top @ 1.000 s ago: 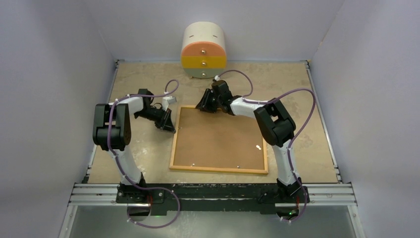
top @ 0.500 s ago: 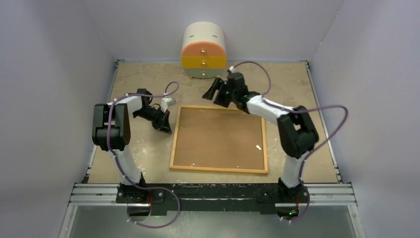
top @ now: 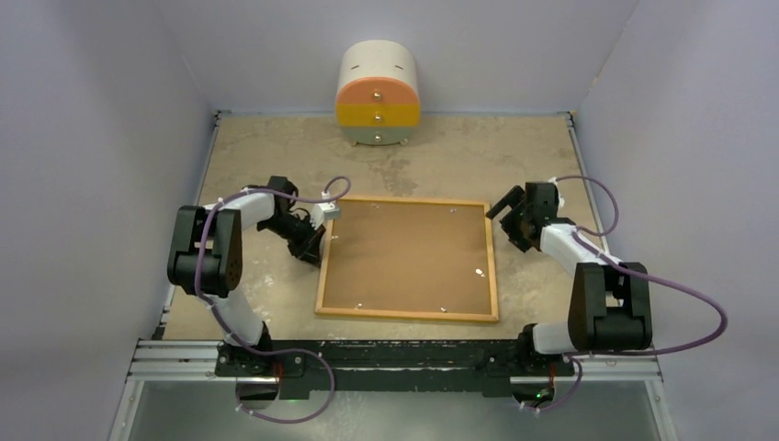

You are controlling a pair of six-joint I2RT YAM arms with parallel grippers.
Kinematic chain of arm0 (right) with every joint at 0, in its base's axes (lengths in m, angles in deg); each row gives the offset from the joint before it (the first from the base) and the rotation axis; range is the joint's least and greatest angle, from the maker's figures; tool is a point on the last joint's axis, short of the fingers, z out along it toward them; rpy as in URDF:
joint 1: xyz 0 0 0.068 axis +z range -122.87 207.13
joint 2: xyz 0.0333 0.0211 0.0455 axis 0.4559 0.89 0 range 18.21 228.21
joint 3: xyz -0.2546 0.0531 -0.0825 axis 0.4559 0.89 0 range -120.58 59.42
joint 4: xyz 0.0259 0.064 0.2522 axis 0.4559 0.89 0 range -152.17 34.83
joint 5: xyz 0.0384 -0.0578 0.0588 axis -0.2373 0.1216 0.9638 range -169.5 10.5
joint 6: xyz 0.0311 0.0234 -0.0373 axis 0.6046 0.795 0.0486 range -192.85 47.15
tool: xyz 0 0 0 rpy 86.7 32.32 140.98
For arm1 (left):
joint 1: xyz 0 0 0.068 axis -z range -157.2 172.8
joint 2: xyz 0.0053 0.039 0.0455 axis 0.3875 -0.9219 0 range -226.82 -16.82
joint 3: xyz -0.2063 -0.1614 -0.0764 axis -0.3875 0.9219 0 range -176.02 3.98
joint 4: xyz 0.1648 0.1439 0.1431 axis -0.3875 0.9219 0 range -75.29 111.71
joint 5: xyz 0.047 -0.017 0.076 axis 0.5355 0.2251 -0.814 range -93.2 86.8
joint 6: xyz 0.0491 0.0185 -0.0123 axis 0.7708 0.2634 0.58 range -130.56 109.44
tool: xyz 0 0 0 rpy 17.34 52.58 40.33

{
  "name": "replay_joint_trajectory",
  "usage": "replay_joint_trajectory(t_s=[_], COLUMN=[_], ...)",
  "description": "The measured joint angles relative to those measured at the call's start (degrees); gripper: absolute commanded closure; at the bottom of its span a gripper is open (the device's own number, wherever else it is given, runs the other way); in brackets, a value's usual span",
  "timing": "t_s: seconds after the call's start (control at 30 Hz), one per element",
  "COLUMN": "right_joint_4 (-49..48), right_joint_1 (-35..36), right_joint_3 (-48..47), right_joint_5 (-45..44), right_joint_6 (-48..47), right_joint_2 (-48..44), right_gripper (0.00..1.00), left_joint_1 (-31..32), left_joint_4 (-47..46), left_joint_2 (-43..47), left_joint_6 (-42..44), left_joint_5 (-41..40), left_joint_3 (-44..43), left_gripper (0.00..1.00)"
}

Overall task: Put the photo into the frame
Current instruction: Install the photo frame at the center of the board, then adjust the photo frame at the center of the board.

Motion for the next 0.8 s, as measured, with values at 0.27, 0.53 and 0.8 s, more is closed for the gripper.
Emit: replay_joint_trajectory(t_s=[0.27,0.53,0.8], right_joint_4=[-3.2,-7.5,-6.2], right_joint_1=[0.3,7.0,10.4], right_joint_3=[-2.3,-22.1,-41.4], right_joint_5=[3.7,5.2,6.3], right_joint_6=[-1.3,-1.4,-2.2], right_joint_2=[8.3,26.9,40.8], right_gripper=[0.10,0.11,0.05], left_joint_1=[3.1,8.5,15.6], left_joint_4=[0.0,1.5,7.8], left_joint_2=[1.7,1.3,-1.3], left_joint_6=[1.0,-1.3,-3.8], left_joint_5=[-2.8,-6.1,-6.0], left_joint_3=[1.0,-0.7,-3.0], left_gripper=[1.00,1.00,0.58])
